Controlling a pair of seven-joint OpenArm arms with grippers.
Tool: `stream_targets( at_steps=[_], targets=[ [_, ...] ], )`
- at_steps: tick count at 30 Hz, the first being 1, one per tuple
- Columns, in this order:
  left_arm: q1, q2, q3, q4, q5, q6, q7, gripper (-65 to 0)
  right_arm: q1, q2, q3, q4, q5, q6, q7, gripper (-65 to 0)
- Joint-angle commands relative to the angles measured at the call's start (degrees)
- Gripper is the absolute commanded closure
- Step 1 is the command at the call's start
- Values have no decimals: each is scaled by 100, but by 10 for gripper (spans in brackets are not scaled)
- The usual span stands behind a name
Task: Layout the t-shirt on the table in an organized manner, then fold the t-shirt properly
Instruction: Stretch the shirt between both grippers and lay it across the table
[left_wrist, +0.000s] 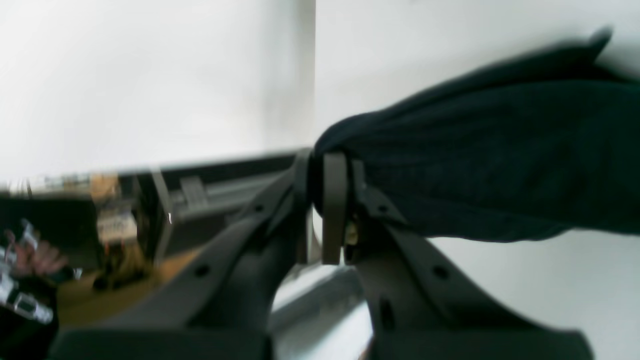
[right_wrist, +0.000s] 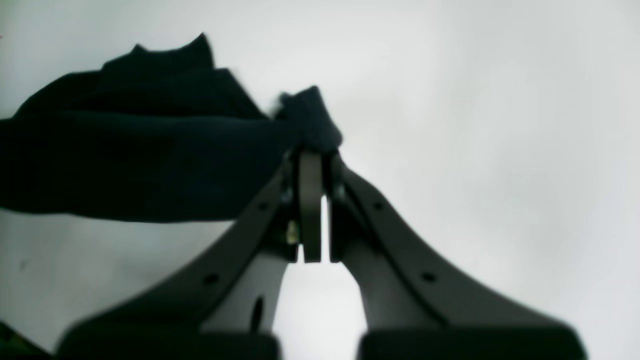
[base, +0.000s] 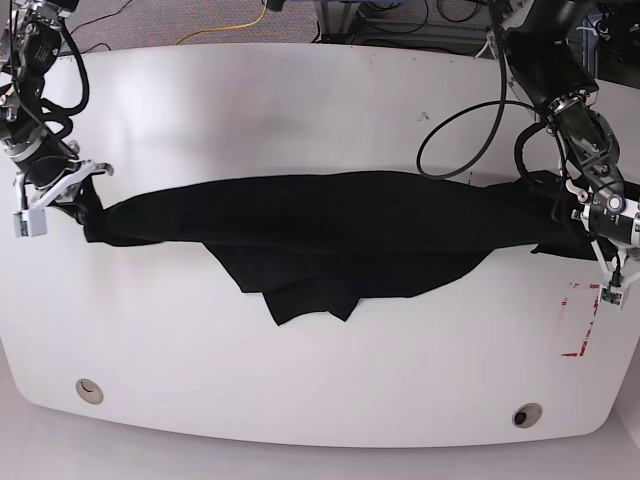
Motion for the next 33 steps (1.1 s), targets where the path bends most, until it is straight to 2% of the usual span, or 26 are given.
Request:
stream_targets(
  at_steps=[1,12,20,29,33],
  targets=[
    [169,-44,-147,88,45,-3,-23,0,-301,-70,62,117,150,39,166,0],
    [1110,-62,-393,88,80,-3,-23,0,-1022,-676,62,117,150,39,166,0],
    [1769,-70,-411,88,62,-3,-23,0,-1321,-914,62,117,106,39,166,0],
    [2235,-88,-630,79,71,-3,-176,0,-1611,-958,79,99,97,-14,175,0],
    [2314,-273,-754,62,53,-3,-256,0,-1681,-958,158,82,-43,-14,175,0]
  ],
)
